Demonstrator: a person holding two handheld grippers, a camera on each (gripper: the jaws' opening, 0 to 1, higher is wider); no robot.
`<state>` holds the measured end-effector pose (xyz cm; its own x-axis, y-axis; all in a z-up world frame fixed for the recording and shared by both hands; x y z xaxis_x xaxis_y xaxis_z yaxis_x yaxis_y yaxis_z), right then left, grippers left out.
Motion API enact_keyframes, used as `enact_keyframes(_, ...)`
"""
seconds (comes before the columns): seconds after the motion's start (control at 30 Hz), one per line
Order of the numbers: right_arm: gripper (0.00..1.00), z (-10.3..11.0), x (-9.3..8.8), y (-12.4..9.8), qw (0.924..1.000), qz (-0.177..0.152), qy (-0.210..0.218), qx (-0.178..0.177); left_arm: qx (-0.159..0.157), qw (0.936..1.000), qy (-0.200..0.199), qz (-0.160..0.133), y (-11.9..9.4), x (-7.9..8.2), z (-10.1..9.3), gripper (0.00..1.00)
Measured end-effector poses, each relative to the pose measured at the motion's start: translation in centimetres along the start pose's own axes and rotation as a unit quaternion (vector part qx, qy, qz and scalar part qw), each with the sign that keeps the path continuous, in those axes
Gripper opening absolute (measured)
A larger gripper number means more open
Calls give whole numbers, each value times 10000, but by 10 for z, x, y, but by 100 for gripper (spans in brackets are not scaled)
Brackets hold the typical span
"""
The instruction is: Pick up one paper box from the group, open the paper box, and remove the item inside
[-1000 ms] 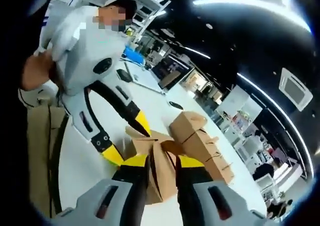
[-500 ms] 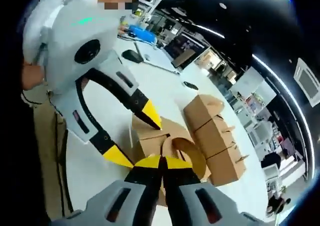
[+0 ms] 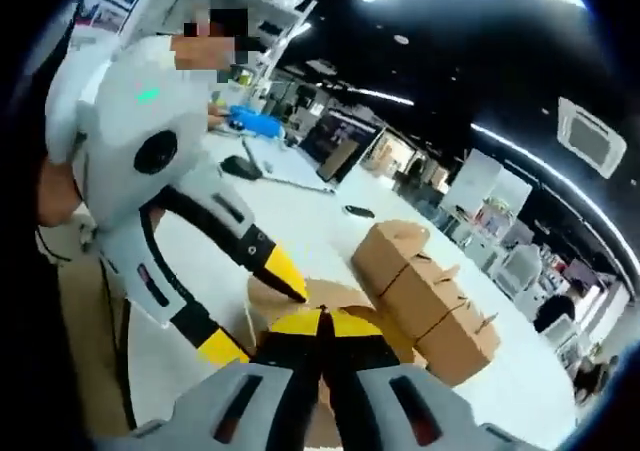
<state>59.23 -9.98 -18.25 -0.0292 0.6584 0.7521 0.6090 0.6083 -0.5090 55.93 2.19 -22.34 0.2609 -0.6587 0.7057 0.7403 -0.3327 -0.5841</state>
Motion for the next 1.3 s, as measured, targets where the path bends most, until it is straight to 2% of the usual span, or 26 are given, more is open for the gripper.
enact_keyframes(0.07, 2, -7, -3, -4, 10000, 55, 9, -43, -37, 10000, -27, -29, -3, 4, 2, 38)
enact_keyframes(0.13, 2, -12, -9, -9, 9978, 345, -561, -36, -37, 10000, 11, -77, -3, 4, 6, 38)
enact_keyframes(0.23, 3, -15, -11, -15, 9913, 665, -1111, -246, 14, 9999, 116, -96, -5, 3, 9, 37)
enact_keyframes(0.27, 5, -16, -11, -17, 9894, 727, -1228, -256, -9, 9995, 207, -230, -6, 5, 9, 37)
enact_keyframes(0.4, 15, -15, -3, -20, 9893, 703, -1273, 111, -363, 9974, 255, -569, -17, 18, 6, 36)
enact_keyframes(0.43, 18, -12, -2, -17, 9889, 735, -1259, 297, -449, 9970, 251, -583, -17, 20, 5, 35)
enact_keyframes(0.47, 21, -10, -4, -15, 9869, 834, -1329, 387, -479, 9969, 257, -576, -17, 20, 5, 34)
enact_keyframes(0.53, 23, -9, -7, -8, 9817, 1144, -1498, 270, -753, 9963, 288, -302, -12, 19, 0, 32)
enact_keyframes(0.57, 22, -7, -5, -7, 9841, 1017, -1433, 267, -825, 9960, 302, -187, -9, 17, -1, 32)
enact_keyframes(0.6, 22, -8, -5, -6, 9847, 1023, -1385, 262, -859, 9957, 333, -126, -5, 16, -2, 32)
enact_keyframes(0.67, 20, -9, -5, -4, 9855, 1061, -1306, 240, -828, 9948, 539, -237, -3, 14, -3, 32)
enact_keyframes(0.73, 15, -9, -8, -1, 9876, 1171, -1014, 255, -839, 9945, 560, -294, -2, 14, -1, 31)
enact_keyframes(0.8, 11, -6, -7, 1, 9869, 1202, -1048, 234, -865, 9945, 518, -298, -2, 13, 1, 30)
enact_keyframes(0.83, 10, -4, -6, 1, 9832, 1257, -1318, 118, -866, 9945, 513, -299, -2, 13, 1, 29)
enact_keyframes(0.9, 6, 1, -5, 1, 9787, 1232, -1642, -13, -872, 9945, 491, -297, 6, 7, -5, 28)
enact_keyframes(0.97, 4, 3, -7, 2, 9790, 1239, -1611, -135, -857, 9945, 512, -303, 6, 7, -7, 28)
enact_keyframes(1.1, 2, 5, -7, 1, 9759, 1074, -1799, -617, -875, 9942, 527, -344, 6, 8, -7, 28)
enact_keyframes(1.17, 2, 2, -6, -4, 9805, 826, -1602, -777, -906, 9939, 534, -327, 5, 8, -6, 28)
enact_keyframes(1.23, 2, -4, -5, -10, 9874, 577, -1220, -826, -927, 9936, 565, -295, 5, 9, -7, 28)
enact_keyframes(1.3, 2, -15, -5, -18, 9938, 176, -641, -886, -932, 9935, 607, -259, 5, 8, -7, 27)
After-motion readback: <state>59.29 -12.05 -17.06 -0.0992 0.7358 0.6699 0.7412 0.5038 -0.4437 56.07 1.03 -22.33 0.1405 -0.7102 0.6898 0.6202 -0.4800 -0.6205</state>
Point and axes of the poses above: the point that each gripper's makers call its tool centre point, and the gripper's own axes: y roughly forward along the fingers, z roughly to its left, x roughly out of its top, the point moved 9 cm from there along -y, roughly backward along the fingers, and after that the axes turned 14 degrees about z, right-handed, at the moved point
